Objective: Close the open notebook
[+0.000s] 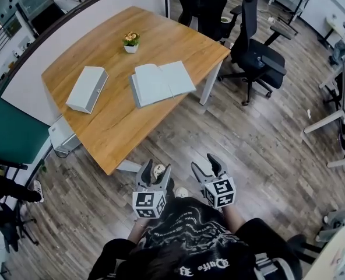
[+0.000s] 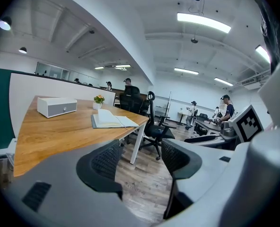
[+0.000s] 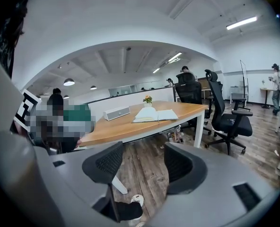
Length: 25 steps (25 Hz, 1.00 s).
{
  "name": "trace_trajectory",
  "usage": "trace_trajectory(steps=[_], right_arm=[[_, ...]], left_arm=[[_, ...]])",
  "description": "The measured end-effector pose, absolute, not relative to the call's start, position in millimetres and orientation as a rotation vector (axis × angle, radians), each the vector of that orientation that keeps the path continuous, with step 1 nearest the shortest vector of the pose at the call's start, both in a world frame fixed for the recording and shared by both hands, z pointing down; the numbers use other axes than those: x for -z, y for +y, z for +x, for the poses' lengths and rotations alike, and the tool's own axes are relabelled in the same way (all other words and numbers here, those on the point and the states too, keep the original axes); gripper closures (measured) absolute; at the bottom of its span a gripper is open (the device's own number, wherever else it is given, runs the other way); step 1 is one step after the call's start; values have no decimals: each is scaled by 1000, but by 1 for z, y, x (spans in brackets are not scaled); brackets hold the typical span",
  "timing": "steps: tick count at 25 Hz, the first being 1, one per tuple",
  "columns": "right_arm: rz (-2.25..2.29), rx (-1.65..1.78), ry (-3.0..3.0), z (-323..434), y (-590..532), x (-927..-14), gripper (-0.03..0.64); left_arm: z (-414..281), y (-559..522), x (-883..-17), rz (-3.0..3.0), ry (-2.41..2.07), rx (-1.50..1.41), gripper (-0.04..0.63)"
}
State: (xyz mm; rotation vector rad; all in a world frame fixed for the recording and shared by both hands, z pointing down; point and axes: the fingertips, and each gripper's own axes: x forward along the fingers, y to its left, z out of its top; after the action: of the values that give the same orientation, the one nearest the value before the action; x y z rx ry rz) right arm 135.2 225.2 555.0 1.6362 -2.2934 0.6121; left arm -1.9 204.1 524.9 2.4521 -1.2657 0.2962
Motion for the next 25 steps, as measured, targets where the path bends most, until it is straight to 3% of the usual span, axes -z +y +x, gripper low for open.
trace_trajectory(steps=[9,25], right_arm=[[1763,-694,-2204,162,190,-569,353],[1786,-643,-2139,155,29,-556,374]], left_arm=[[9,150,-539,2471,-1210,-326,291],[16,-24,-534,2501,-1131,-300,291]])
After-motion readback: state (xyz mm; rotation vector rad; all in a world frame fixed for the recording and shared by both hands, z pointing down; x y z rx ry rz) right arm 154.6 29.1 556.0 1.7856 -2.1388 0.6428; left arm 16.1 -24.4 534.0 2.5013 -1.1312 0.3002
